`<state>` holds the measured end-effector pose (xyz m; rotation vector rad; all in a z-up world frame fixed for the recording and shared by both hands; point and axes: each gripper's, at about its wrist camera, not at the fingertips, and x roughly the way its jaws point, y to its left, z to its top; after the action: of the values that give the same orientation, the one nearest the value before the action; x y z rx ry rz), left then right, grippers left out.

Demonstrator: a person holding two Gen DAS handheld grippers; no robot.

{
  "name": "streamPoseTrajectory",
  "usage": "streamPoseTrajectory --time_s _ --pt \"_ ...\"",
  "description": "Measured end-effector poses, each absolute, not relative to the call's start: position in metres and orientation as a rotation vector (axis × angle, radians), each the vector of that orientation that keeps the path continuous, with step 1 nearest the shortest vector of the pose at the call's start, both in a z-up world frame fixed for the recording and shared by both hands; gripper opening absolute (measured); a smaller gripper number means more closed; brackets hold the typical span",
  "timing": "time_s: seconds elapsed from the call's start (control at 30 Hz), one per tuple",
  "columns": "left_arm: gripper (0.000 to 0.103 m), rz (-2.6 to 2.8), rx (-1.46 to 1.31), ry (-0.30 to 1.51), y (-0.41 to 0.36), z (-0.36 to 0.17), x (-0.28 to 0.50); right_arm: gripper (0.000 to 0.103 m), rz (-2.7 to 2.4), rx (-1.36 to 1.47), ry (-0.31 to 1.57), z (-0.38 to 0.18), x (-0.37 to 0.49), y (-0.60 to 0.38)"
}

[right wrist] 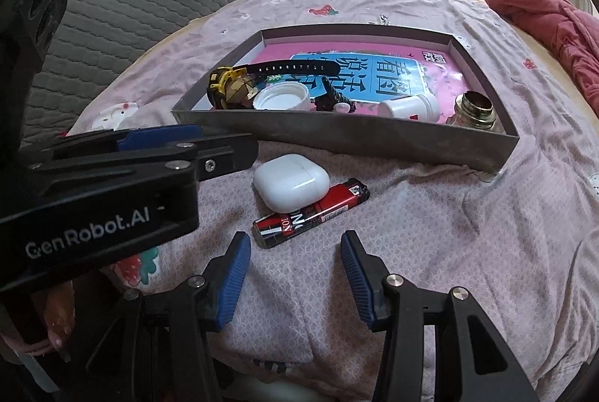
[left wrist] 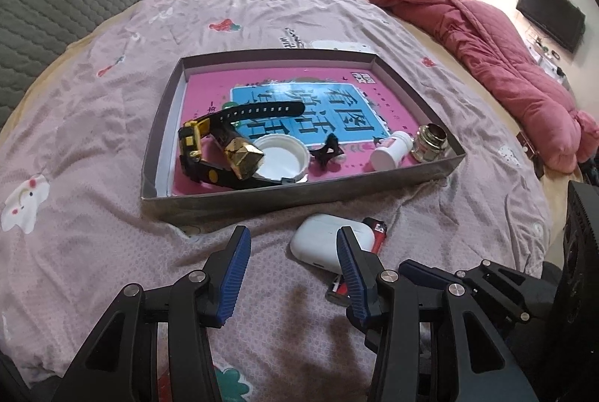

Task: Organize rigid objects
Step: 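Move the left gripper to the white earbuds case while the right moves to the red lighter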

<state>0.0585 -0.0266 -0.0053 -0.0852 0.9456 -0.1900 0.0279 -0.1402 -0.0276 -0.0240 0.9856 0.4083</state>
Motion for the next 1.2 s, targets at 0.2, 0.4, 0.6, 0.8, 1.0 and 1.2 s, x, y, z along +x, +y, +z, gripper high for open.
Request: streamPoseTrajectory --time_s 0.2,0.4,0.6,0.8,1.0,1.2 --pt "0.049 -0.173 -0.134 0.955 -0.014 -0.008 0.064 0.052 0.380 -0.015 0.989 -0.034 0.035 -0.128" --pt "0.049 -0.171 -0.135 0.959 -0.014 -0.010 0.067 0.052 0.296 -0.020 0.983 -0.040 0.043 -0.120" --pt "0.049 -0.180 -0.125 0.973 -0.018 -0.014 0.068 0.052 0.276 -0.023 0.981 -0.043 0.044 -0.121" --pt "0.049 -0.190 -0.115 0.985 -0.023 -0.018 0.070 0.052 0.239 0.031 1.001 -0.043 0.045 -0.139" --pt "0.049 -0.207 -0.111 0.992 -0.030 -0.020 0.073 0.052 0.222 0.023 1.009 -0.041 0.043 -0.151" --pt "0.049 -0.258 -0.106 1.011 -0.041 -0.024 0.075 0.052 0.184 -0.003 1.008 -0.040 0.043 -0.161"
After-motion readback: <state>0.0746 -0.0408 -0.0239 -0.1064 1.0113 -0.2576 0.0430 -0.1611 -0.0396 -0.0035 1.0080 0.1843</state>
